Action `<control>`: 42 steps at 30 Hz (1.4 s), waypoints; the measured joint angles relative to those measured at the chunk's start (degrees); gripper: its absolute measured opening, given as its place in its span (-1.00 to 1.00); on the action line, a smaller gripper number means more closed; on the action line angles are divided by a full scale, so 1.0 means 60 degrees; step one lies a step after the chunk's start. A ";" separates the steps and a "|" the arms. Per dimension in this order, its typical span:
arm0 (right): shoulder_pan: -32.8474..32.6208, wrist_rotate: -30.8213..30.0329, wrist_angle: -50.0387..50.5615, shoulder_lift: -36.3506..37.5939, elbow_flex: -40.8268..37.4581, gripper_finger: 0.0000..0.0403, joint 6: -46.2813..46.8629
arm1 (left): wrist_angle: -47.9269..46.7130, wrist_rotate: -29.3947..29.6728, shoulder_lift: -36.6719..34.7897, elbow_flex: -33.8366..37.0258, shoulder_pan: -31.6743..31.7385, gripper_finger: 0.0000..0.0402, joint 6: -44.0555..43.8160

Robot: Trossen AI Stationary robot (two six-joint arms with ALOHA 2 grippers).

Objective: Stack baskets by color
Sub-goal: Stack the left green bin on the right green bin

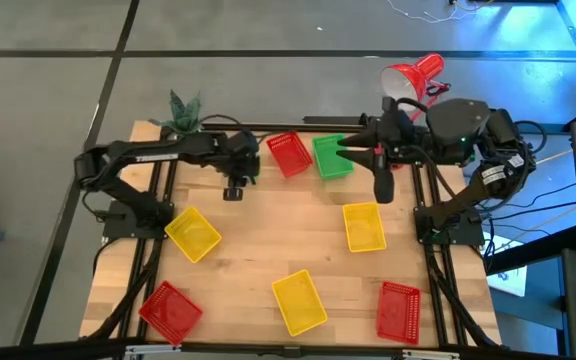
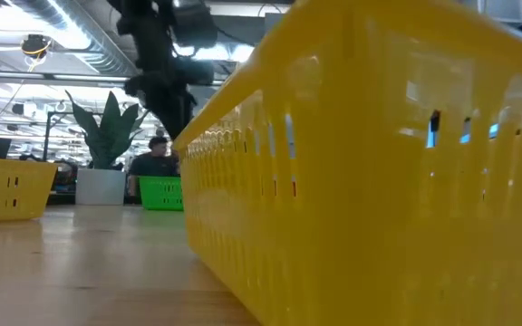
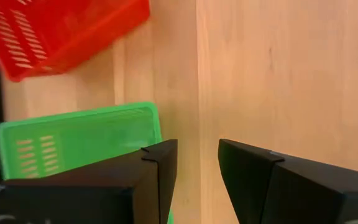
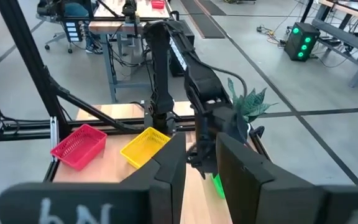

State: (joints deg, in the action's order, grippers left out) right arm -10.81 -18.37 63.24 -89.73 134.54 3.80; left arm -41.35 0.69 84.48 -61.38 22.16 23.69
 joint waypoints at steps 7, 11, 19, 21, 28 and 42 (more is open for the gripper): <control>0.0000 -0.0004 0.0358 -0.0007 0.0000 -0.55 0.0024 | 0.0134 0.0037 0.0907 0.0003 0.0388 -0.46 -0.0082; 0.0004 -0.0004 0.0369 -0.0007 0.0000 -0.55 0.0025 | 0.0186 0.0177 0.1283 0.0003 0.0575 -0.46 0.0127; 0.0004 -0.0004 0.0372 -0.0007 -0.0003 -0.55 0.0027 | 0.0372 0.0229 0.2077 0.0002 0.0746 -0.46 0.0161; 0.0004 -0.0004 0.0372 -0.0007 -0.0004 -0.55 0.0027 | 0.0436 0.0240 0.2298 -0.0001 0.0766 -0.46 0.0162; 0.0004 -0.0004 0.0372 -0.0007 -0.0004 -0.55 0.0035 | 0.0454 0.0578 0.2712 0.0003 0.0664 -0.91 0.0109; 0.0004 -0.0011 0.0507 0.0199 -0.0005 -0.55 0.0251 | -0.1631 0.0983 0.1257 -0.2544 0.0103 -1.00 -0.1783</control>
State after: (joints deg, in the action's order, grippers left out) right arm -10.79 -18.44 66.28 -88.54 134.51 5.31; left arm -51.13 6.59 92.02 -76.64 22.77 12.99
